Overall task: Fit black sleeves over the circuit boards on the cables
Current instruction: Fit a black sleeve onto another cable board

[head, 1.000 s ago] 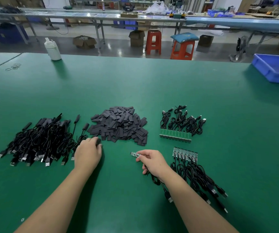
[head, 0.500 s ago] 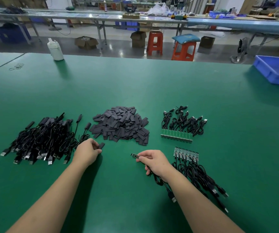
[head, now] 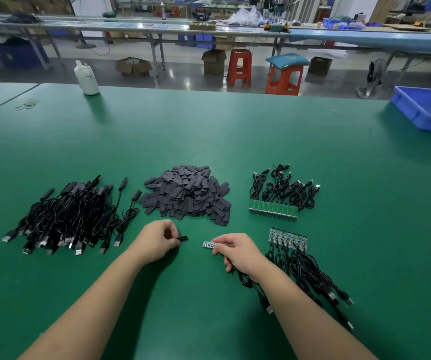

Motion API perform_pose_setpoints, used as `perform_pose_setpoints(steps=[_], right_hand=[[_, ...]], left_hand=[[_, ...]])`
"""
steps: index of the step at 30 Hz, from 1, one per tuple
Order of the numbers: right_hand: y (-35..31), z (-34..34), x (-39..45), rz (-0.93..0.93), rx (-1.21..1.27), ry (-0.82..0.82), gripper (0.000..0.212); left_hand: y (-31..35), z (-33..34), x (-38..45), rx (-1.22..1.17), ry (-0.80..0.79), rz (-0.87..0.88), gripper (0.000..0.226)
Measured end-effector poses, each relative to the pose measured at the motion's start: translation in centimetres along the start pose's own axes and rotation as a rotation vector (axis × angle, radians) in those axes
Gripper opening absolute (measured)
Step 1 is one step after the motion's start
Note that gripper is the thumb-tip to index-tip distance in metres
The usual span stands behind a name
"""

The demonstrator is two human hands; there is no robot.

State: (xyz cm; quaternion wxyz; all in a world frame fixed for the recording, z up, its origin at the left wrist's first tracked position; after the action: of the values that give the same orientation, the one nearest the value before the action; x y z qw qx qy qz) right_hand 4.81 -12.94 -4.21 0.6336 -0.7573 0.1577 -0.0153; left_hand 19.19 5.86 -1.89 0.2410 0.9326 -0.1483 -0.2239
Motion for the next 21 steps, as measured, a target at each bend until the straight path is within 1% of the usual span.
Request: perform_pose_setpoints(steps=[2, 4, 5, 7, 12, 16, 18, 21], right_hand=[[0.0, 0.0, 0.0, 0.002, -0.009, 0.004, 0.02], [-0.1, 0.0, 0.0, -0.001, -0.014, 0.005, 0.02], [-0.1, 0.0, 0.0, -0.002, -0.016, 0.003, 0.019], [-0.2, 0.0, -0.1, -0.004, -0.011, -0.001, 0.02], [-0.2, 0.0, -0.1, -0.006, -0.009, -0.001, 0.022], [-0.1, 0.0, -0.1, -0.013, -0.007, -0.006, 0.021], [-0.1, 0.0, 0.0, -0.014, 0.0, -0.004, 0.02], [0.0, 0.0, 0.0, -0.018, 0.008, -0.004, 0.018]], left_hand=[[0.8, 0.9, -0.7, 0.009, -0.046, 0.105, 0.013], [1.4, 1.6, -1.0, 0.073, -0.007, 0.175, 0.024], [1.5, 1.9, -1.0, 0.121, 0.033, 0.193, 0.028], [1.6, 2.4, -0.9, 0.215, 0.088, 0.217, 0.027], [1.3, 2.9, -0.8, 0.414, 0.047, 0.267, 0.029], [1.5, 2.1, -1.2, 0.543, 0.118, 0.307, 0.028], [1.6, 2.0, -1.4, 0.485, 0.142, 0.341, 0.029], [1.5, 2.1, -1.9, 0.128, 0.116, 0.356, 0.026]])
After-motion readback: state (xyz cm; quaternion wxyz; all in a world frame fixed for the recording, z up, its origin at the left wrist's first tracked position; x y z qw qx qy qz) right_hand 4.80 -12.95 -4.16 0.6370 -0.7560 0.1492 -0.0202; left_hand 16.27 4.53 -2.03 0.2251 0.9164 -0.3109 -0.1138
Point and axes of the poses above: each hand's wrist, its own x-axis towards the middle knuckle, its own z-axis out of the palm, y = z × x, the point moved 2 cm from there along x, towards the middle knuckle, and after that the axes turned 10 degrees about -z, right-handed, at the moved point
